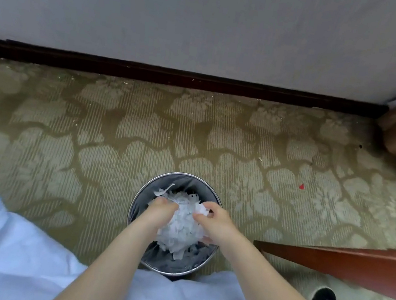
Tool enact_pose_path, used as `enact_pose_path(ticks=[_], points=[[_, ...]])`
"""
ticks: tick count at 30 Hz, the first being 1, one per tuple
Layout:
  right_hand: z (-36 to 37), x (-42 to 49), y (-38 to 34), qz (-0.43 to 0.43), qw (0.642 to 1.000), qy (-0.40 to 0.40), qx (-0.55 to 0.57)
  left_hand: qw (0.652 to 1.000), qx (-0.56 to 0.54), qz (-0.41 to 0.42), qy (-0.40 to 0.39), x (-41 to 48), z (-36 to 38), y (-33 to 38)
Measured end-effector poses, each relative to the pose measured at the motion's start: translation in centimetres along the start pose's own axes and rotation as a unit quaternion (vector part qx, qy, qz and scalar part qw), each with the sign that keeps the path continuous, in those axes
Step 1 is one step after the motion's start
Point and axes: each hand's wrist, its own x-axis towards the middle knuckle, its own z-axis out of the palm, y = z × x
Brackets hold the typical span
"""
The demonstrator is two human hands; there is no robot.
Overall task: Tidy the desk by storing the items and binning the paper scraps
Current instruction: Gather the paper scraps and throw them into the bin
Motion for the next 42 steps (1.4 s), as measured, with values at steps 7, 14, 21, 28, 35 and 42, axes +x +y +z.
enact_pose_path(ticks=[7,14,21,28,35,42], points=[[-2.8,-2.4,0.0,-0.052,0.998,-0.004,-0.047,0.983,0.124,0.132,-0.02,-2.4,0.8,1.0],[-9.7,-9.9,-0.2,-0.132,0.962,-0.004,-0.241,0.879,0.371,0.29,-0.069,-10.6,3.2,5.5],[-14.9,-21.2,-2.3,-0.185,0.895,0.077,-0.399,0.73,0.591,0.336,-0.066,-21.4,4.4,9.8],[-19.1,-35.2,-2.7,-0.246,0.817,0.209,-0.478,0.631,0.648,0.426,-0.016,-34.9,6.7,13.2],[-23.5,-47.0,2.0,-0.262,0.772,0.373,-0.444,0.56,0.661,0.5,-0.012,-45.9,11.8,14.3],[-26.9,-55.6,11.0,-0.218,0.775,0.449,-0.388,0.49,0.642,0.585,-0.081,-54.0,20.0,11.7]])
